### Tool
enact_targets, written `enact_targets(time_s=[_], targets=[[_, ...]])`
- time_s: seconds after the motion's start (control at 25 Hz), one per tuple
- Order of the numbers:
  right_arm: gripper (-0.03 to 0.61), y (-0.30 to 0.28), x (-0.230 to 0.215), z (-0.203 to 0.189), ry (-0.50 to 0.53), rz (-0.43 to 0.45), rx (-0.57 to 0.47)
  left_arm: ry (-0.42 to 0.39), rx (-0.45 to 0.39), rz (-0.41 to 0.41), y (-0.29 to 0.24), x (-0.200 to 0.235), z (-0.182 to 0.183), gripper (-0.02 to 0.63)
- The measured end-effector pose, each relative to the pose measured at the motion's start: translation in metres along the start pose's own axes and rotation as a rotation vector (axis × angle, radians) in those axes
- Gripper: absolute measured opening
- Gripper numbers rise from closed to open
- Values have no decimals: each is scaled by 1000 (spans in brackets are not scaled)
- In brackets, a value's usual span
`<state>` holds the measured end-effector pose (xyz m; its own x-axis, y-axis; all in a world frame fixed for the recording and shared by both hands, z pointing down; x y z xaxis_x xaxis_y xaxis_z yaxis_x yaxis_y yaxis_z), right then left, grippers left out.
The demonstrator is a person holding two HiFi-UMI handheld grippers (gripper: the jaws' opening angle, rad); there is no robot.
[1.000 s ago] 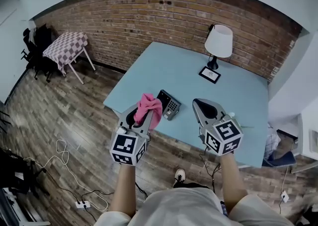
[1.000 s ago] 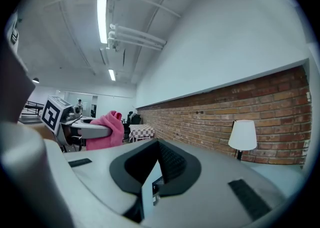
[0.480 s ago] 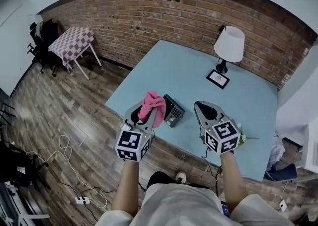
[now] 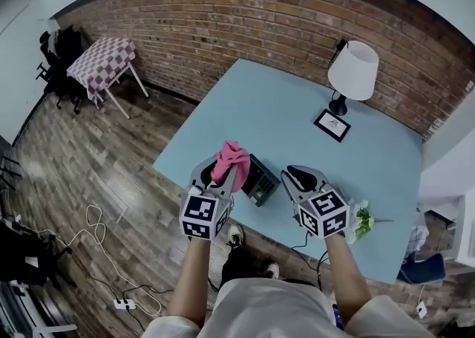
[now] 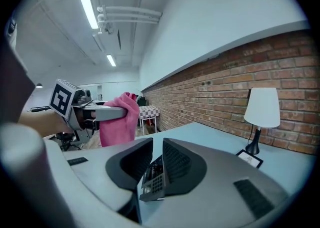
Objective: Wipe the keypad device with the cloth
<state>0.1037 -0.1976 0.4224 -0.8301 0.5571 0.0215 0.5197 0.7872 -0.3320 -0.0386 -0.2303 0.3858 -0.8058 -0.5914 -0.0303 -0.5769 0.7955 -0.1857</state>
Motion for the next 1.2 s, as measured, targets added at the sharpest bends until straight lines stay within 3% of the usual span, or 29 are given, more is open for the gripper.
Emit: enact_targets(time_s=[0.4,0.84,1.2], targets=[[83,-64,-18,-45,-47,-7,124,28,128,-48,-82,29,-68,143],[84,-105,-19,-111,-131,36,284,66,294,-86,-128,37,-148,143],[89,-119,-20,-137,-158,35,352,85,327,-109,-139,31,-168,143]])
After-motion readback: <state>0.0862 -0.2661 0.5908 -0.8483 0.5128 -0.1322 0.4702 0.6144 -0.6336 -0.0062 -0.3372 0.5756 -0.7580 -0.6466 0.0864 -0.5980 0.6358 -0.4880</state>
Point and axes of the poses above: the fingertips, and each gripper's own axes: y backward along the fingers, x to its left, z out of its top, the point moved 1 cm from there along y, backward along the fingers, and after that the axes turned 5 degrees about y, right-handed, at the moved point
